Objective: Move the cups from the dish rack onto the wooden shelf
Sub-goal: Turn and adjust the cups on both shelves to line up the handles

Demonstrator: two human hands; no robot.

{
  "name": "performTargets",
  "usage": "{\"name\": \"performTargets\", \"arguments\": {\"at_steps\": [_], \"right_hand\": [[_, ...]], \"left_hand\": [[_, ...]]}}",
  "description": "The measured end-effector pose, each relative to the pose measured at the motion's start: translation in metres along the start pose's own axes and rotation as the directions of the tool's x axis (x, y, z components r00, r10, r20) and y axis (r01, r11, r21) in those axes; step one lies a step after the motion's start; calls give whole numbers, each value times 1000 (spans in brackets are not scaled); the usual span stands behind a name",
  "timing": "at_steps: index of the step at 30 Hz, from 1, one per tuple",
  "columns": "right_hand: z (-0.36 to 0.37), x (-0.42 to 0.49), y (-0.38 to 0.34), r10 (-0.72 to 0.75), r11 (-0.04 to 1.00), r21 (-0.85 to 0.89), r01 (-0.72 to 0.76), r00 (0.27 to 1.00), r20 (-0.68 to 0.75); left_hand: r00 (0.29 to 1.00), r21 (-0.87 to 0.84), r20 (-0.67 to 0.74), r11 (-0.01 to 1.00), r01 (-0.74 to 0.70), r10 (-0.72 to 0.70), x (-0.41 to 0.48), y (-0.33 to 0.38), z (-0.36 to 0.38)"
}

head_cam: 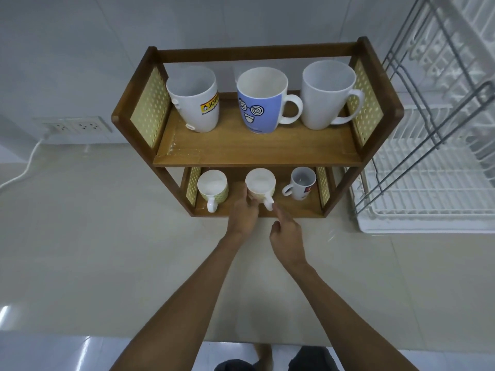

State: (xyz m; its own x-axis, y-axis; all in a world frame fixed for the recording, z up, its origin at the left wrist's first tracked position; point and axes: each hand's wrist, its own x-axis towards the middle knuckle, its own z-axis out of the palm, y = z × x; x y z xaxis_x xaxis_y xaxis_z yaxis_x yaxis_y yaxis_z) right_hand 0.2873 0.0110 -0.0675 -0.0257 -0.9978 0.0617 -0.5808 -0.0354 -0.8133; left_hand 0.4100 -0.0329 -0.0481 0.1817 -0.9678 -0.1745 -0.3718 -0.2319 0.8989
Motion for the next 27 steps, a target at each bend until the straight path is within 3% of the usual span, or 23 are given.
{"name": "performTargets", "arguments": {"at_steps": [17, 22, 27], "right_hand": [[7, -1, -5, 3, 999, 38, -7, 996, 91], [-11, 5, 3, 98, 992, 73, -101, 994, 48], [-47, 23, 19, 211, 972, 128, -198, 973, -98]], "left_hand": [[1000, 109, 10, 994, 1, -2, 21, 5, -3], [974, 198, -148, 970, -138, 169, 2, 15, 8], [960, 235, 40, 931, -278, 277, -23, 26, 47]]}}
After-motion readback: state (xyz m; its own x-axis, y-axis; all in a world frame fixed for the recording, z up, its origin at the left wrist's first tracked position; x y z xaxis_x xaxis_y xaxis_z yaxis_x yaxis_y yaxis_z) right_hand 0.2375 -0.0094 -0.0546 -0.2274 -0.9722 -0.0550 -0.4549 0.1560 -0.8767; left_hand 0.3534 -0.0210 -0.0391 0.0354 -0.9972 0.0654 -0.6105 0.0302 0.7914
